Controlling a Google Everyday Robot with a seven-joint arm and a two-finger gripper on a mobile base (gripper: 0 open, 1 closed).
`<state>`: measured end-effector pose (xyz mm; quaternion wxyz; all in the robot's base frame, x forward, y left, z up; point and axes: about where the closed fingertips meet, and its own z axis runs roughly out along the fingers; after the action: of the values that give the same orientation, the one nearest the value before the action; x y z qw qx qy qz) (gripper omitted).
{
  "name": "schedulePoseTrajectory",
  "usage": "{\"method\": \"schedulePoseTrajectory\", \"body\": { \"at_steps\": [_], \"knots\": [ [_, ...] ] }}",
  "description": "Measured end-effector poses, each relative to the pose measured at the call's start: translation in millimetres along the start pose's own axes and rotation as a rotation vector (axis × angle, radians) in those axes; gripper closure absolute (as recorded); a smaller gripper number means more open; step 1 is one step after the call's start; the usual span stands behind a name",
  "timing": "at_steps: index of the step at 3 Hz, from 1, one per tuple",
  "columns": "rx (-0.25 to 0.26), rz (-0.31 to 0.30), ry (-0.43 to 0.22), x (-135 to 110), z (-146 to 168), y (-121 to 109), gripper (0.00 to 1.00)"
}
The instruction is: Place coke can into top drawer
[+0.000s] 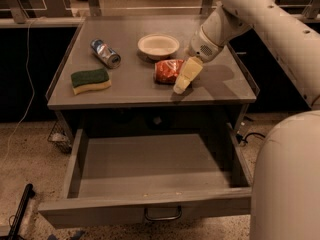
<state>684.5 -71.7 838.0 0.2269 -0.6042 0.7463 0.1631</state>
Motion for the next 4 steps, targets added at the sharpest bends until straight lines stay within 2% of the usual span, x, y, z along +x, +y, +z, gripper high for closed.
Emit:
{"method": "schedulePoseTrajectory", "body": {
  "at_steps": [1,4],
  "knots": [
    [-0.001,0.001,0.0,0.3,0.5,-0.1,0.02],
    [-0.001,0.001,0.0,0.3,0.6,-0.1,0.7]
  ]
}}
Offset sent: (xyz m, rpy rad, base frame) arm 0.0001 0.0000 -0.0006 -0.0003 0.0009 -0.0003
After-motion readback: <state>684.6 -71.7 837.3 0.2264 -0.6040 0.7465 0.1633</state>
